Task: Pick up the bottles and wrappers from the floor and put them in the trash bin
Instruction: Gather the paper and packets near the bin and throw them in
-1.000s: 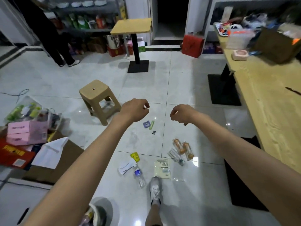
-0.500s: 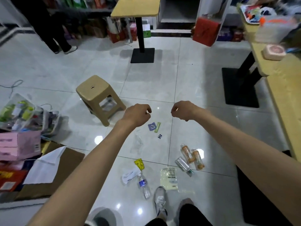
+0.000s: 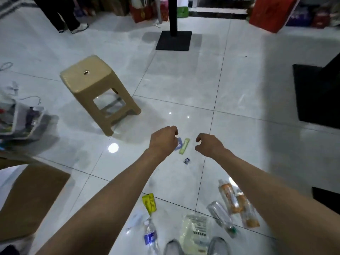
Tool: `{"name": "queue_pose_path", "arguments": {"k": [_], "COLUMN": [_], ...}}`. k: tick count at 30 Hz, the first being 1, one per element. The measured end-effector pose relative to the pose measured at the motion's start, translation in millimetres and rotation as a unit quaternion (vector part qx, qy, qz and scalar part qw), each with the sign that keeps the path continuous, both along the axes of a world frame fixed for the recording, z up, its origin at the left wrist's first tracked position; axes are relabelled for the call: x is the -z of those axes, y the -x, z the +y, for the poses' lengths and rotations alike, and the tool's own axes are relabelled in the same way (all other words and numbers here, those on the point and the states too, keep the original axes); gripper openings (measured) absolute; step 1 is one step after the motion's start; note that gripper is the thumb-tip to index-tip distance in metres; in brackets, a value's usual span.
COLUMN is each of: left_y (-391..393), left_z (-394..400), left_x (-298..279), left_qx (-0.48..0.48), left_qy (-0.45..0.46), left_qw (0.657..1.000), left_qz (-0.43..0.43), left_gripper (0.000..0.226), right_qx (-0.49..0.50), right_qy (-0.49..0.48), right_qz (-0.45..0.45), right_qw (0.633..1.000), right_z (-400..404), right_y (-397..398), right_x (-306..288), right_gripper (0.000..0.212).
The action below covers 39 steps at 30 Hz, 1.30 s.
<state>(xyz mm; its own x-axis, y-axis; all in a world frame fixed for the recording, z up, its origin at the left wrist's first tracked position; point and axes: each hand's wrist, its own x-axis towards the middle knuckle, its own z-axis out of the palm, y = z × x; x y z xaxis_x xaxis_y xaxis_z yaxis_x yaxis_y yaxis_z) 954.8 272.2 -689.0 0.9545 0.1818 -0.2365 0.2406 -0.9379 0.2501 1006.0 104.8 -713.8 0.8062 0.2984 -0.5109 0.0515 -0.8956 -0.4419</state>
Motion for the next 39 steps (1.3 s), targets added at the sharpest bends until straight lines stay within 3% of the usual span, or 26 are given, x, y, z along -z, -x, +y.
{"name": "queue_pose_path", "arguments": {"k": [3,6,9,12,17,23,26,29,33,36,39], "left_y": [-3,0,-3,-18,-29,-33,-28,-26,-36,-44,-37], "left_z": [13,16,13,6,5,8,8,10,31,51,64], "left_x": [148,288,395,469,533,573,576,560,498,420,324], "left_qx": [-0.001,0.017,0.014,-0.008,-0.028,-0.041,-0.036,-0.056,-0.08,-0.088,-0.103], "left_qy": [-0.018,-0.067,-0.076,-0.058,-0.053,-0.046,-0.044,-0.018,0.003,0.008,0.018], "left_qw": [1.0,0.996,0.994,0.996,0.997,0.996,0.995,0.996,0.996,0.996,0.994], "left_qz": [0.024,0.059,0.079,0.065,0.049,0.061,0.081,0.068,0.039,-0.002,-0.029], "left_gripper": [0.032,0.037,0.037,0.035,0.035,0.034,0.032,0.033,0.033,0.032,0.035], "right_qx": [-0.007,-0.016,-0.027,-0.067,-0.088,-0.136,-0.165,-0.118,-0.079,-0.037,-0.033], "right_qy": [-0.009,0.02,0.011,-0.015,-0.063,-0.011,0.04,0.042,-0.007,-0.047,-0.086], "right_qz": [0.004,0.075,0.103,0.026,-0.015,-0.094,-0.068,-0.058,-0.106,-0.144,-0.081], "right_qw": [1.0,0.997,0.994,0.997,0.994,0.986,0.983,0.99,0.991,0.988,0.992], "right_z": [11,8,6,13,33,50,53,51,58,71,82], "right_y": [-7,-7,-15,-33,-52,-59,-58,-57,-51,-49,-45], "right_x": [142,279,384,465,537,573,571,553,493,415,318], "right_gripper": [0.038,0.039,0.046,0.064,0.077,0.03,0.025,0.026,0.03,0.024,0.043]}}
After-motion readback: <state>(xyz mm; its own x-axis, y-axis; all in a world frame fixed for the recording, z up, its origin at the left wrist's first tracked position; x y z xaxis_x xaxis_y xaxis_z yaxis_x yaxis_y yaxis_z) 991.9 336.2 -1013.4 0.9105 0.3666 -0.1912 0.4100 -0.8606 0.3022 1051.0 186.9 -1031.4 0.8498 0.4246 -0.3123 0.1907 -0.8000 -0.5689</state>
